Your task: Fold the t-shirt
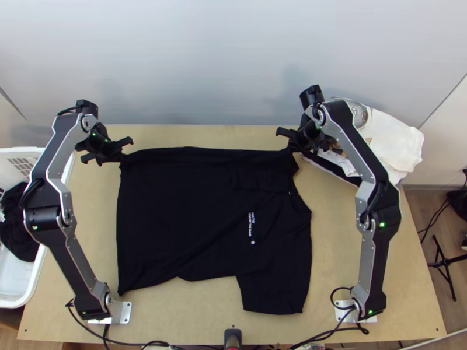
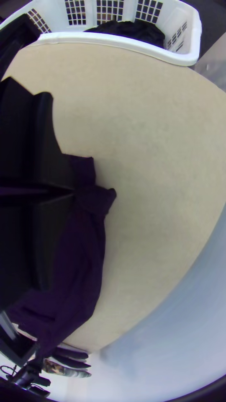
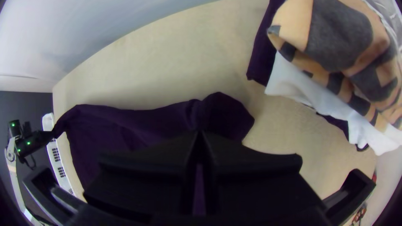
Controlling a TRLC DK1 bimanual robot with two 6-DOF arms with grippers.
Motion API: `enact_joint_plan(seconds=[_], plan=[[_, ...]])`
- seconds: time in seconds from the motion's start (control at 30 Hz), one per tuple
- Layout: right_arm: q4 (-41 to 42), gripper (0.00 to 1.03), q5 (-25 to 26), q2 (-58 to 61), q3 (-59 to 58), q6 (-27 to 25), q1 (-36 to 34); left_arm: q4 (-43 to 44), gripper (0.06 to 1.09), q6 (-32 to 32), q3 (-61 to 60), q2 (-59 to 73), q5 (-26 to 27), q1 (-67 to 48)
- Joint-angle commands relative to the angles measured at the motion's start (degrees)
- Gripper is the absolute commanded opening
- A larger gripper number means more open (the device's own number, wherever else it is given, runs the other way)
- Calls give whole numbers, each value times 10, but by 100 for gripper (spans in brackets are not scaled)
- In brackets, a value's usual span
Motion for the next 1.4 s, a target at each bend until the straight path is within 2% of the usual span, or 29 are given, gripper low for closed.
enact_joint_plan(seconds=[0.0, 0.23, 0.57, 0.83, 1.37], plan=[[-21, 3, 1, -48, -55, 3, 18, -25, 9, 25, -39, -45, 13, 8], [-17, 3, 24, -90, -142, 1, 25, -9, 9, 76, -124, -99, 18, 29], [67, 3, 58, -156, -284, -3, 30, 38, 9, 119, -238, -158, 21, 67], [110, 3, 97, -186, -358, -3, 45, 49, 9, 126, -298, -204, 22, 64], [195, 3, 124, -234, -484, 5, 63, 44, 9, 124, -411, -278, 23, 35]])
